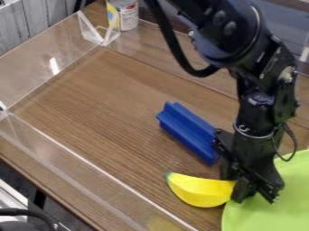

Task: Put the banana in the green plate

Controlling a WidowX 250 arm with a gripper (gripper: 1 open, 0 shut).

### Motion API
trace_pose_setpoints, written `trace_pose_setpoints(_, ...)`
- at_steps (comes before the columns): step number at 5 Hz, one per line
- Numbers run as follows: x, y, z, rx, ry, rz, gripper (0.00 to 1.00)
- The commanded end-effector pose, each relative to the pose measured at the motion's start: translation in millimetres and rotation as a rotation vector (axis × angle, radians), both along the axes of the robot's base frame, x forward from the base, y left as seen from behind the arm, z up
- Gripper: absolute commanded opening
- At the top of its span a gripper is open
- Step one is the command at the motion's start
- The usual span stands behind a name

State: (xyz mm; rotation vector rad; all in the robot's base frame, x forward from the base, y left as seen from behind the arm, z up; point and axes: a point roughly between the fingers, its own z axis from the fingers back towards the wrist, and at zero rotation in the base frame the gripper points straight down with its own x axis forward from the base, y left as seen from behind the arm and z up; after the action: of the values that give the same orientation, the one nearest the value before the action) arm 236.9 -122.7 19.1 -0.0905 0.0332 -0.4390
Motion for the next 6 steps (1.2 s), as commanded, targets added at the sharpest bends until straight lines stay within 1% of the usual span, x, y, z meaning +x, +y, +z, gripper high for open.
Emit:
trace_pose_setpoints(1, 4.6, 2.3, 1.8, -0.005, -0.008, 0.009, 0.00)
trace_pose_setpoints(6, 9.6, 3.3, 2.4, -0.007, -0.002, 0.013, 0.00)
